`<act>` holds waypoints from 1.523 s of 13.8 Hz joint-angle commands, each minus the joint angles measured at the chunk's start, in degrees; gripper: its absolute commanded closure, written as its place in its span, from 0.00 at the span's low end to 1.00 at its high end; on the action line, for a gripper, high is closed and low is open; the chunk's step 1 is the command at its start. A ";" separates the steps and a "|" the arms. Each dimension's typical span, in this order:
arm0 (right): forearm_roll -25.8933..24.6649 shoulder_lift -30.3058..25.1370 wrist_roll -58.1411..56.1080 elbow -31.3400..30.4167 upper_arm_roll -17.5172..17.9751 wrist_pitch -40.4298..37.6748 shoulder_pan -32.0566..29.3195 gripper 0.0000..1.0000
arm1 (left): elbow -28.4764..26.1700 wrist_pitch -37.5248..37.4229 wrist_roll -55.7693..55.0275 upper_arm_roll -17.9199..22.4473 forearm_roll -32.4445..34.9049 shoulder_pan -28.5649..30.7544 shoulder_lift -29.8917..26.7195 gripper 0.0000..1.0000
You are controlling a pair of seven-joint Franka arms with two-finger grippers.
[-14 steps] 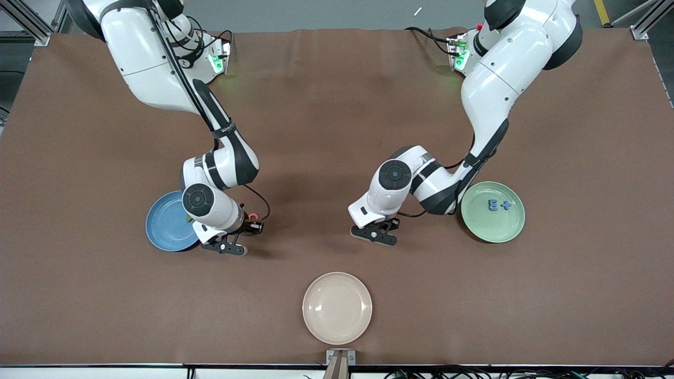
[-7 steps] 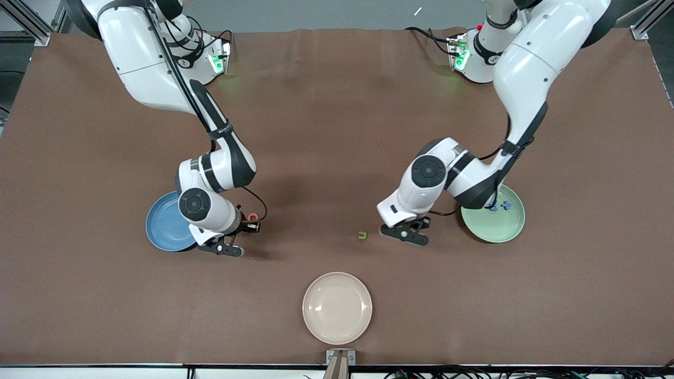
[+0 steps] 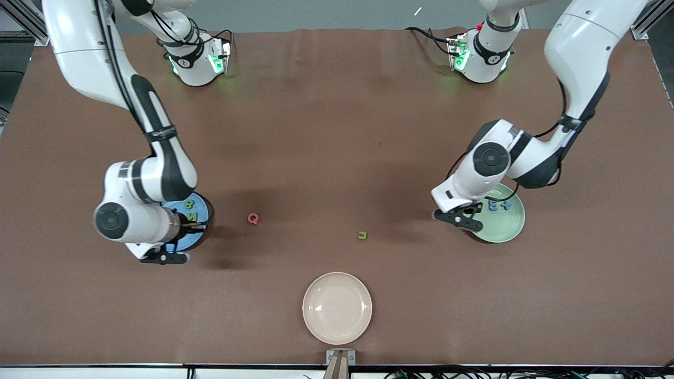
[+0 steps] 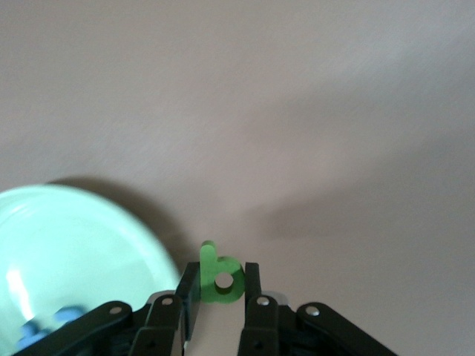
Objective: Sort uppercase to blue plate, lowercase to green plate
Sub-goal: 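Put C in the blue plate and b in the green plate with both grippers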
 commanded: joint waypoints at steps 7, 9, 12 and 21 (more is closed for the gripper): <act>-0.54 -6.88 -13.88 -18.54 0.84 12.01 -7.84 0.99 | -9.96 5.72 5.55 -3.12 7.80 12.36 -2.34 0.91; -0.54 -6.79 -15.73 -19.34 0.84 13.17 -9.07 0.99 | -10.93 6.16 5.64 -3.12 8.07 13.07 -1.81 0.90; -0.54 -6.70 -16.00 -20.22 0.84 13.88 -9.25 0.99 | -11.55 7.03 6.34 -3.12 9.92 14.30 -0.76 0.89; -0.37 -6.61 -15.12 -18.57 0.92 9.06 -9.69 0.00 | -12.16 7.65 6.34 -3.20 10.18 15.09 -0.23 0.59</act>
